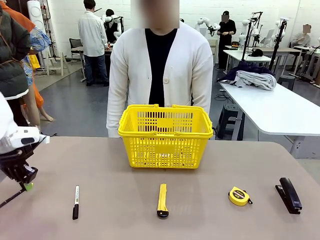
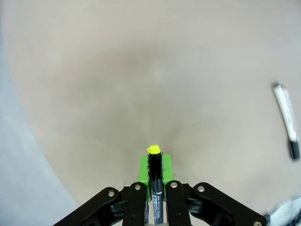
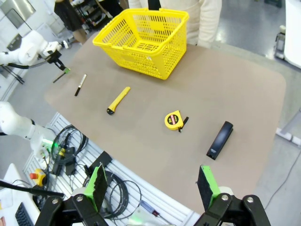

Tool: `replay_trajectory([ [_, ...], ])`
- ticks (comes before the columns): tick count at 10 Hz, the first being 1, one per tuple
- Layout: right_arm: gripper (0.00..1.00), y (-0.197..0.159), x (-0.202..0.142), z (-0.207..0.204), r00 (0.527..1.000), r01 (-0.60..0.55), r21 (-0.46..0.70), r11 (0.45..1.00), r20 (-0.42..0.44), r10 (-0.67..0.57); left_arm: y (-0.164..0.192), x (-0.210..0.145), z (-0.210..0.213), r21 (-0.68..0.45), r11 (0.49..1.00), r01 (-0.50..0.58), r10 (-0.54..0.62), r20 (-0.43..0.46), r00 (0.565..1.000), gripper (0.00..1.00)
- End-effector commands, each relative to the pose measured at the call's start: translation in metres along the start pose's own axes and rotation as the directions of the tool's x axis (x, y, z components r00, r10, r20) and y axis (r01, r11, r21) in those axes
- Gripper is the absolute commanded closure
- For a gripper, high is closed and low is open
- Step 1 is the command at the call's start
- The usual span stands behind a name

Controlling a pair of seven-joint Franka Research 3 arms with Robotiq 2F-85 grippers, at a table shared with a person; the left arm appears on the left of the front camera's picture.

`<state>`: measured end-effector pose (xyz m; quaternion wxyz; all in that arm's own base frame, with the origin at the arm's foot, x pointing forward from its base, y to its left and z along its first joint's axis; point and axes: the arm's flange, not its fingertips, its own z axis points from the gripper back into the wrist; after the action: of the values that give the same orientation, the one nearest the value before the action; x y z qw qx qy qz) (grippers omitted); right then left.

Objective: Place the items the person wants into the basket.
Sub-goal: Pick up the item the person points to and place it in the Market Basket.

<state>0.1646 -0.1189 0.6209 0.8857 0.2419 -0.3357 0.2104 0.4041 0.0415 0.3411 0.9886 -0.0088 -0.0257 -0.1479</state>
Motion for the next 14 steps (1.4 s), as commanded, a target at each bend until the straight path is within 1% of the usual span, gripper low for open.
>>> replay_trajectory([
  [1,0.0,0.001,0.0,-0.001,1.0,-0.011,0.012,1.0,0.001,0.011,-0.03,0.012,0.09,-0.007,0.972,0.235,-0.233,-0.139,0.962,1.0],
  [3,0.0,0.001,0.0,-0.001,1.0,-0.011,0.012,1.0,0.001,0.011,-0.068,0.03,0.156,-0.033,0.925,0.378,-0.379,-0.147,0.914,1.0],
  [4,0.0,0.001,0.0,-0.001,1.0,-0.011,0.012,1.0,0.001,0.011,-0.087,0.039,0.181,-0.01,0.901,0.433,-0.432,-0.101,0.896,1.0],
  [6,0.0,0.001,0.0,-0.001,1.0,-0.011,0.012,1.0,0.001,0.011,-0.113,0.047,0.216,0.015,0.855,0.519,-0.519,0.013,0.855,1.0],
  [8,0.0,0.001,0.0,-0.001,1.0,-0.011,0.012,1.0,0.001,0.011,-0.135,0.053,0.238,0.024,0.823,0.567,-0.567,0.085,0.819,1.0],
  [9,0.0,0.001,0.0,-0.001,1.0,-0.011,0.012,1.0,0.001,0.011,-0.142,0.054,0.242,0.033,0.805,0.593,-0.593,0.105,0.799,1.0],
  [10,0.0,0.001,0.0,-0.001,1.0,-0.011,0.012,1.0,0.001,0.011,-0.146,0.05,0.238,0.046,0.806,0.59,-0.592,0.101,0.8,1.0],
  [11,0.0,0.001,0.0,-0.001,1.0,-0.011,0.012,1.0,0.001,0.011,-0.141,0.054,0.245,0.055,0.83,0.554,-0.557,0.067,0.828,1.0],
  [14,0.0,0.001,0.0,-0.001,1.0,-0.011,0.012,1.0,0.001,0.011,-0.141,0.054,0.245,0.055,0.83,0.554,-0.557,0.067,0.828,1.0],
])
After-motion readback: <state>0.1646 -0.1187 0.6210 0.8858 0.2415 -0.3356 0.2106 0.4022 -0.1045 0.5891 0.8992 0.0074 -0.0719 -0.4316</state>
